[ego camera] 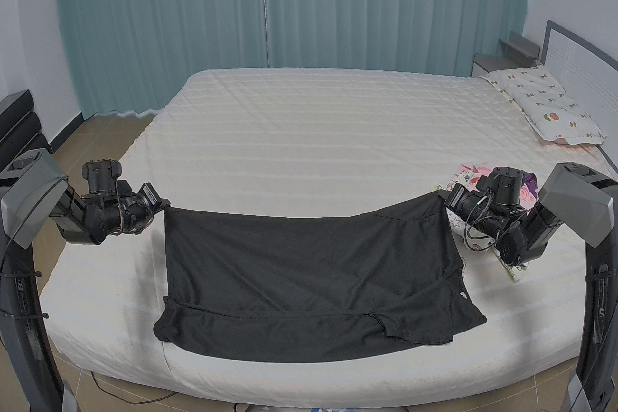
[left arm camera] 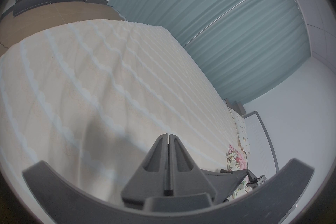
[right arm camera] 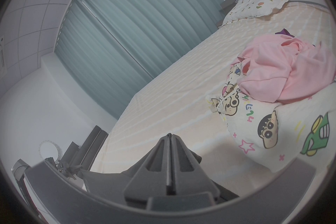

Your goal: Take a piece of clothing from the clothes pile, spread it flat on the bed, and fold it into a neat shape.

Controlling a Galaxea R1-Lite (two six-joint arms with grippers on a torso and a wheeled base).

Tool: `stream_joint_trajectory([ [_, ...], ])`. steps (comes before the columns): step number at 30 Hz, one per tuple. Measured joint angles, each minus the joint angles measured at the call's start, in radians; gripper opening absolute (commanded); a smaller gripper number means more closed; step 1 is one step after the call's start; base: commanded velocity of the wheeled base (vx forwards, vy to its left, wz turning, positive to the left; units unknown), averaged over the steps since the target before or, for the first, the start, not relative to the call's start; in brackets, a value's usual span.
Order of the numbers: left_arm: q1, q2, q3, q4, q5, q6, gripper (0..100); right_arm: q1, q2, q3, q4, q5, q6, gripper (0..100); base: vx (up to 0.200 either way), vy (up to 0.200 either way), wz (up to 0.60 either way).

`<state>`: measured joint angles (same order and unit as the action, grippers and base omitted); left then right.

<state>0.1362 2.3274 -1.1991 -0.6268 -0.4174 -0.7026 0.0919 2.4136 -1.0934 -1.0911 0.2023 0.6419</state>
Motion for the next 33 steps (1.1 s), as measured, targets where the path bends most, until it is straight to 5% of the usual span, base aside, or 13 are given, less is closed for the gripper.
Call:
stream_joint_trajectory([
  [12, -0.013, 0.045, -0.003, -0.002, 0.006, 0.002, 0, -0.007, 0.003, 0.046, -0.026, 0.017, 0.001, 0, 0.000, 0.000, 0.00],
  [33, -0.003, -0.021, 0.160, -0.012, -0.001, 0.078, 0, -0.066, -0.054, 0.277, -0.131, 0.150, -0.010, 0, 0.000, 0.000, 0.00],
])
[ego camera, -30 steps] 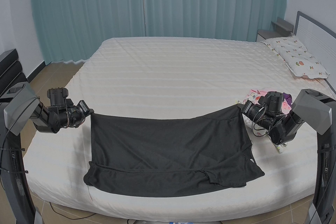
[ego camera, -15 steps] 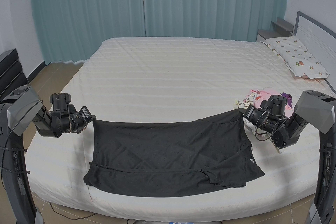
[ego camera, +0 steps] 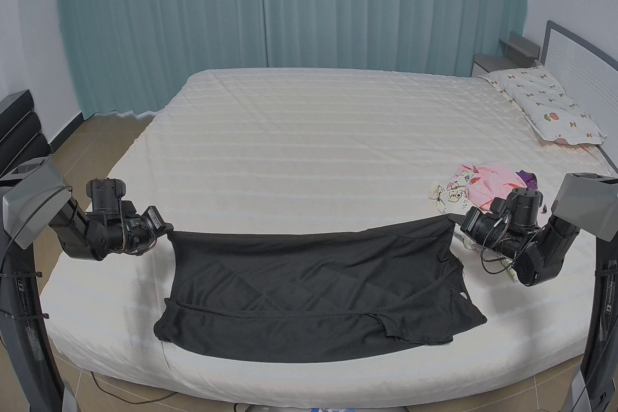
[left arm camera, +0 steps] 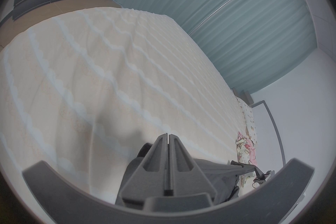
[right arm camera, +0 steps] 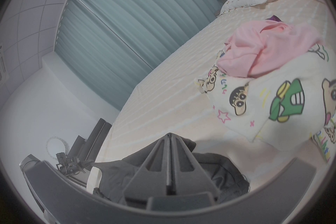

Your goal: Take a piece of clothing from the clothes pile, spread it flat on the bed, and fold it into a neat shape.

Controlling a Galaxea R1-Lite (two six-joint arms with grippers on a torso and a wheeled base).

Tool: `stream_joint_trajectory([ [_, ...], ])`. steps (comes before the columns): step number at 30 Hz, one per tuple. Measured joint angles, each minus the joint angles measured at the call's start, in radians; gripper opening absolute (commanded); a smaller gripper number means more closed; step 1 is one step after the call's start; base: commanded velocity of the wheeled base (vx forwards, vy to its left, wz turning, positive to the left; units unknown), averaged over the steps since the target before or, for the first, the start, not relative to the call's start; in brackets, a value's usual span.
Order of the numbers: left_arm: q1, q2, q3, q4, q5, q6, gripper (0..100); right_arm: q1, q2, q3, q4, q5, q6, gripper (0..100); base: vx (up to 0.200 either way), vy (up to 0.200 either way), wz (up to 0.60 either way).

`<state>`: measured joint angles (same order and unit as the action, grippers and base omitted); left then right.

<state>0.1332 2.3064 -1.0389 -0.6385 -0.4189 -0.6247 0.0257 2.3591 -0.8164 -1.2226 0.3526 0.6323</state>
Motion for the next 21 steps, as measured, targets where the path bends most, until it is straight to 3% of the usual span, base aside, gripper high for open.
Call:
stream_joint_trajectory([
  [21, 0.014, 0.004, 0.111, -0.005, -0.002, 0.061, 0, -0.001, 0.022, 0.092, -0.002, 0.032, -0.071, 0, 0.000, 0.000, 0.00],
])
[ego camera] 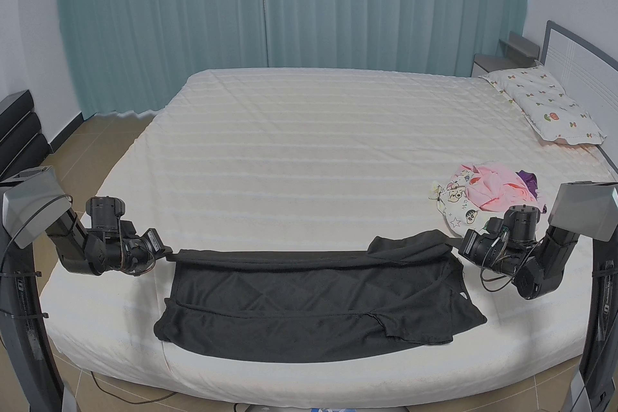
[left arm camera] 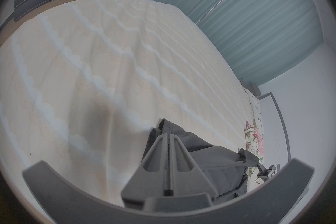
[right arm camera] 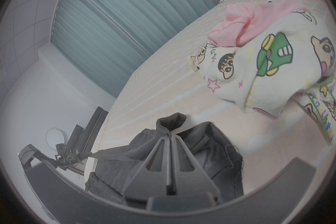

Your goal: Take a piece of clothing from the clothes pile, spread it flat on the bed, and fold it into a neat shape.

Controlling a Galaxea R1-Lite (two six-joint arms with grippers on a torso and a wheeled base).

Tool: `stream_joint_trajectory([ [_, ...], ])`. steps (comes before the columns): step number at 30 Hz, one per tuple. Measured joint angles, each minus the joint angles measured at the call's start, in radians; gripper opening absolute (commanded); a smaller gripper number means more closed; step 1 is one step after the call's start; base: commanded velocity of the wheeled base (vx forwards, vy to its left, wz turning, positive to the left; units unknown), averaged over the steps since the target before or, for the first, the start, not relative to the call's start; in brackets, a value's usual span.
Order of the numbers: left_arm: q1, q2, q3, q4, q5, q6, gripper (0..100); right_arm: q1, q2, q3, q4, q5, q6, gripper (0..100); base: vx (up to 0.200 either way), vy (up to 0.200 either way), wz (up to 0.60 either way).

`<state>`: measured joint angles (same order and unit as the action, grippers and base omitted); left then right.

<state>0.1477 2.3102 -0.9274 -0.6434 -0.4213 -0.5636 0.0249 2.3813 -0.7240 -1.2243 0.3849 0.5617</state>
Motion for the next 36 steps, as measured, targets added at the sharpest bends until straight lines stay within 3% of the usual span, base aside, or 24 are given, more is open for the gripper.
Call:
stream_joint_trajectory([
  [11, 0.014, -0.019, 0.086, -0.018, -0.002, 0.064, 0, -0.011, -0.007, 0.053, -0.025, 0.031, -0.023, 0, 0.000, 0.000, 0.00],
  [18, 0.016, -0.030, 0.164, -0.106, -0.002, 0.077, 0, -0.015, -0.010, 0.083, -0.032, 0.036, -0.043, 0, 0.000, 0.000, 0.00],
  [36, 0.031, -0.067, 0.277, -0.113, -0.003, 0.165, 0, -0.020, -0.011, 0.143, -0.037, 0.057, -0.089, 0, 0.000, 0.000, 0.00],
])
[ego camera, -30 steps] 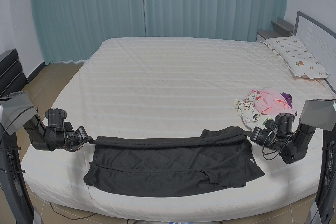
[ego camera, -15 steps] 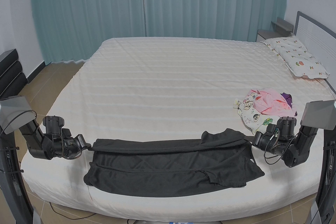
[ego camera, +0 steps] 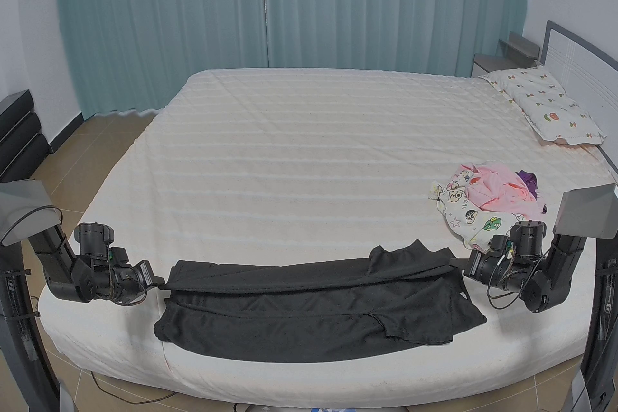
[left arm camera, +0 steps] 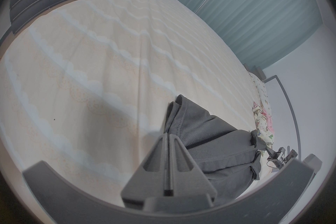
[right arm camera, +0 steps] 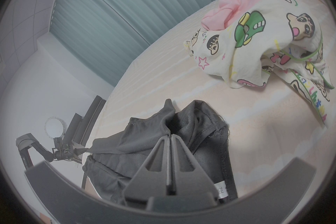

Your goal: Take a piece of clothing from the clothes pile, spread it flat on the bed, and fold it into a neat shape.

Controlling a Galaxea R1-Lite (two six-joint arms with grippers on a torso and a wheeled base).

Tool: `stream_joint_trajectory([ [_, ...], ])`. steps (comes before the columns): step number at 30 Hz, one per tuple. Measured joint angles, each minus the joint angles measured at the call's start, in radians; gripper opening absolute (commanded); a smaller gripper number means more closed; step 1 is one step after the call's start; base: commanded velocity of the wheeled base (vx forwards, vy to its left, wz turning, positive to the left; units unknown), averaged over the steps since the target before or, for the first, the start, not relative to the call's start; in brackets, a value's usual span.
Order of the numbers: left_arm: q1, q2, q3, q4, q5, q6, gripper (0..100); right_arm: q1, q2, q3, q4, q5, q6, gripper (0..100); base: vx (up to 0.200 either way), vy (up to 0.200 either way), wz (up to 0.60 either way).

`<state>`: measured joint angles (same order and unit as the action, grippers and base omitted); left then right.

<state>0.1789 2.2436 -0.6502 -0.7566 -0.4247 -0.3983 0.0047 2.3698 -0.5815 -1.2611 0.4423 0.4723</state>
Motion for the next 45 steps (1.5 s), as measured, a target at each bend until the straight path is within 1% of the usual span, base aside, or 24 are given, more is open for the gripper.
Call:
stream_joint_trajectory([
  [8, 0.006, -0.019, 0.039, 0.001, 0.000, 0.064, 0, -0.016, -0.003, 0.036, -0.036, 0.021, -0.019, 0, 0.000, 0.000, 0.00],
  [17, 0.006, -0.019, 0.073, 0.001, 0.000, 0.093, 0, -0.016, 0.007, 0.059, -0.036, 0.022, -0.072, 0, 0.000, 0.000, 0.00],
  [23, 0.006, -0.019, 0.110, 0.001, 0.000, 0.144, 0, -0.016, 0.016, 0.066, -0.035, 0.021, -0.105, 0, 0.000, 0.000, 0.00],
  [31, 0.006, -0.018, 0.148, 0.000, 0.000, 0.180, 0, -0.016, 0.027, 0.069, -0.035, 0.021, -0.116, 0, 0.000, 0.000, 0.00],
  [45, 0.005, -0.013, 0.149, 0.000, 0.003, 0.186, 0, -0.026, 0.023, 0.099, -0.036, 0.021, -0.159, 0, 0.000, 0.000, 0.00],
])
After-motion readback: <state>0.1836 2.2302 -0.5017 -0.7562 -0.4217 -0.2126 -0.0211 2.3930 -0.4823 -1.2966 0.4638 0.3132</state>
